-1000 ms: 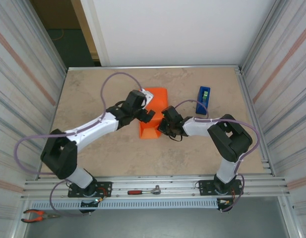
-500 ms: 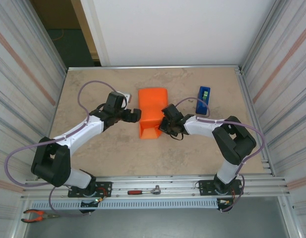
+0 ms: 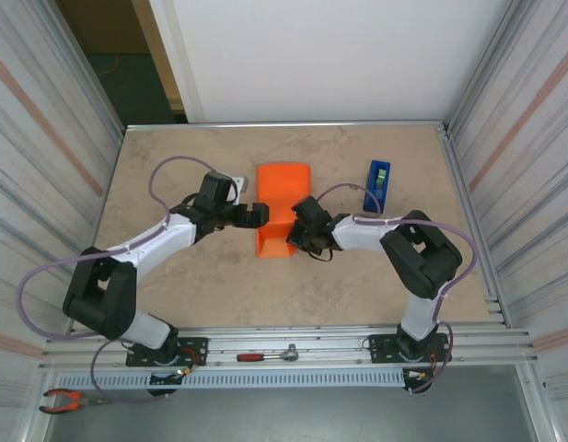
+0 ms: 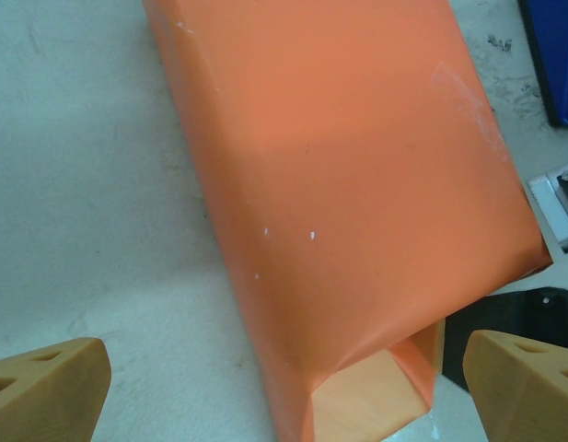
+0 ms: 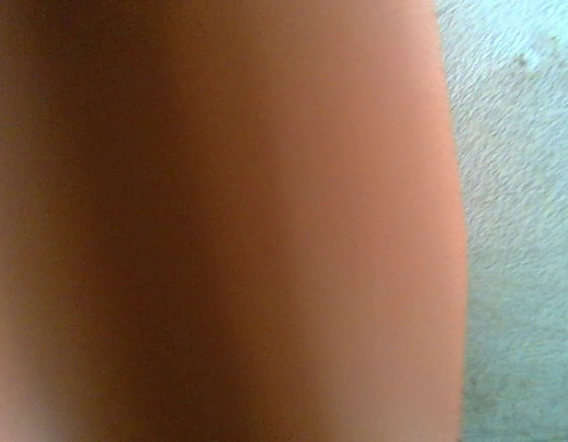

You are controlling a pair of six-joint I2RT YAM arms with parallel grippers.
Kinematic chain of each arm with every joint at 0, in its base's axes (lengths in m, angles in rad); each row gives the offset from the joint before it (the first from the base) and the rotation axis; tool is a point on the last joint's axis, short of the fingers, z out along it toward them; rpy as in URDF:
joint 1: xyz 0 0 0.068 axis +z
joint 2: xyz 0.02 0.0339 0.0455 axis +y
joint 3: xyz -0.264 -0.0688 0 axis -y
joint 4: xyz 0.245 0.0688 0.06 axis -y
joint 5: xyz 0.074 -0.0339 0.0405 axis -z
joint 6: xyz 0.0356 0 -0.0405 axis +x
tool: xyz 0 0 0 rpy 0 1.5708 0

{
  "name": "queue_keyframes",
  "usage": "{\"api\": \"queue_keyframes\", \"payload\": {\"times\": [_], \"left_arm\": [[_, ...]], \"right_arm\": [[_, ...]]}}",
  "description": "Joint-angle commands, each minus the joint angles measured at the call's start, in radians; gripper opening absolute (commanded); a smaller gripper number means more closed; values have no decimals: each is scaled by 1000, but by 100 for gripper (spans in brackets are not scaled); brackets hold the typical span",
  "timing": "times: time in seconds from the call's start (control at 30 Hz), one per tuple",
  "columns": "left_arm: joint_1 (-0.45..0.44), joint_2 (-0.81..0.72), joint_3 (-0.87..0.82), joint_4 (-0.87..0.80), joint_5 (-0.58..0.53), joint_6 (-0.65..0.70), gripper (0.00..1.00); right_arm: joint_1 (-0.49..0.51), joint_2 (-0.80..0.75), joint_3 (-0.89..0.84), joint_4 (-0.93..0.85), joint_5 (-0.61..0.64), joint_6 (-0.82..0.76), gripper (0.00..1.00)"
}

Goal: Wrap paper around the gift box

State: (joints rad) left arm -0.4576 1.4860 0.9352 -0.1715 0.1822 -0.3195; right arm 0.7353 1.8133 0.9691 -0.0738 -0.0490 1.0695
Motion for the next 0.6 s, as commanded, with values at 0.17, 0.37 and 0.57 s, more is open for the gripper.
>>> {"api": "queue_keyframes", "payload": {"times": [0.17,0.37,0.57], "left_arm": [[12,63,95,-57,62,-17,99],[21,87,108,-37,60,3,99],[38,120,117,-39,86,8,99]], "right_arm": [[17,-178,-116,-25,120,33,0],[-57,-306,-213,-39,132,45,0],[-120,-343,-189,-145,143,17,0]]}}
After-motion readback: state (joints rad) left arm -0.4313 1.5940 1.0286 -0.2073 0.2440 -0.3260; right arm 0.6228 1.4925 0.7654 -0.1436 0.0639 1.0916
